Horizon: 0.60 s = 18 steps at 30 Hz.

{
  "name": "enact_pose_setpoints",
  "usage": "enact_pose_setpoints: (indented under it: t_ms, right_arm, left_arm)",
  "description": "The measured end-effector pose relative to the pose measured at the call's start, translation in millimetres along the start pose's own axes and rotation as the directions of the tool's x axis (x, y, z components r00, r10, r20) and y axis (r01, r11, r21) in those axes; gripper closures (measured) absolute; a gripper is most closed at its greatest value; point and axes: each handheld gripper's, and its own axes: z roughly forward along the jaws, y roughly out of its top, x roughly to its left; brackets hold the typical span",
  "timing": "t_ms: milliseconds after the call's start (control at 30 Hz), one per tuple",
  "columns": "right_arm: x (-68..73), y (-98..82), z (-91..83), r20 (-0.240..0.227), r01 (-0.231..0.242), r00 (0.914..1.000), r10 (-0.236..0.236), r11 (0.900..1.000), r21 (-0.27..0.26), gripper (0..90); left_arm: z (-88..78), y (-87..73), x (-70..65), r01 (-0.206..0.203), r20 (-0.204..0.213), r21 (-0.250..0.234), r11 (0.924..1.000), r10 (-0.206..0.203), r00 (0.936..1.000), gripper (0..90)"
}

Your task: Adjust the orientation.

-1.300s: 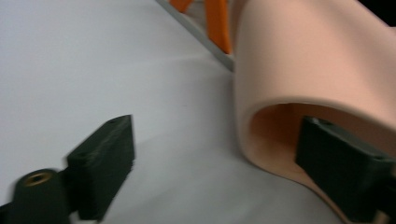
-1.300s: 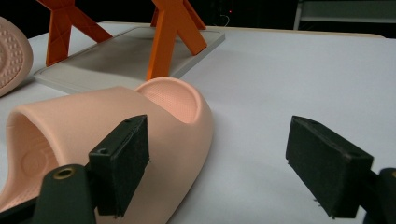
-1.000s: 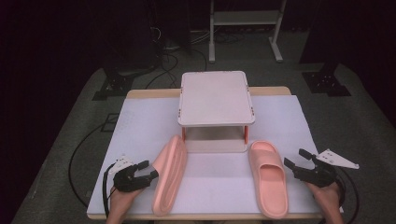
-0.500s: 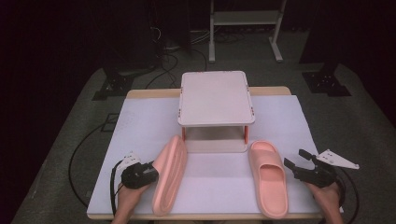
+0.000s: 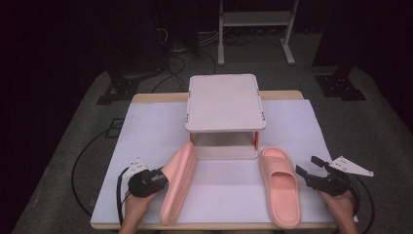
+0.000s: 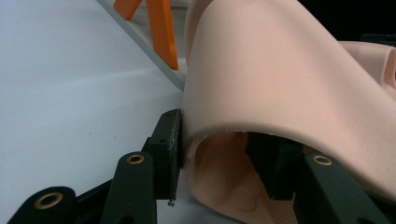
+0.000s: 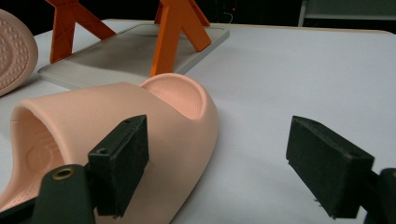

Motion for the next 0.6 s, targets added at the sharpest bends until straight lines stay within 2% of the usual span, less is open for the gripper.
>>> enact_pose_setpoints:
  t_ms: [167, 367, 600]
  right_arm:
    - [-0.3, -0.1, 0.1, 0.000, -0.005, 1.0000, 0.005, 1.000, 0.004, 20.7]
    - [-0.7, 0.0, -0.7, -0.001, -0.004, 1.0000, 0.004, 1.000, 0.001, 20.7]
    - [-0.8, 0.4, -1.7, -0.001, -0.008, 1.0000, 0.008, 1.000, -0.003, 20.7]
  left_arm:
    - [-0.2, 3.0, -5.3, -0.016, 0.007, -0.022, 0.9996, 0.016, 0.9998, 55.3]
    - [2.2, 5.5, -10.9, -0.032, 0.013, -0.028, 0.9991, 0.032, 0.9994, 55.4]
    - [4.4, 7.5, -13.1, -0.030, 0.027, -0.037, 0.9989, 0.031, 0.9991, 54.9]
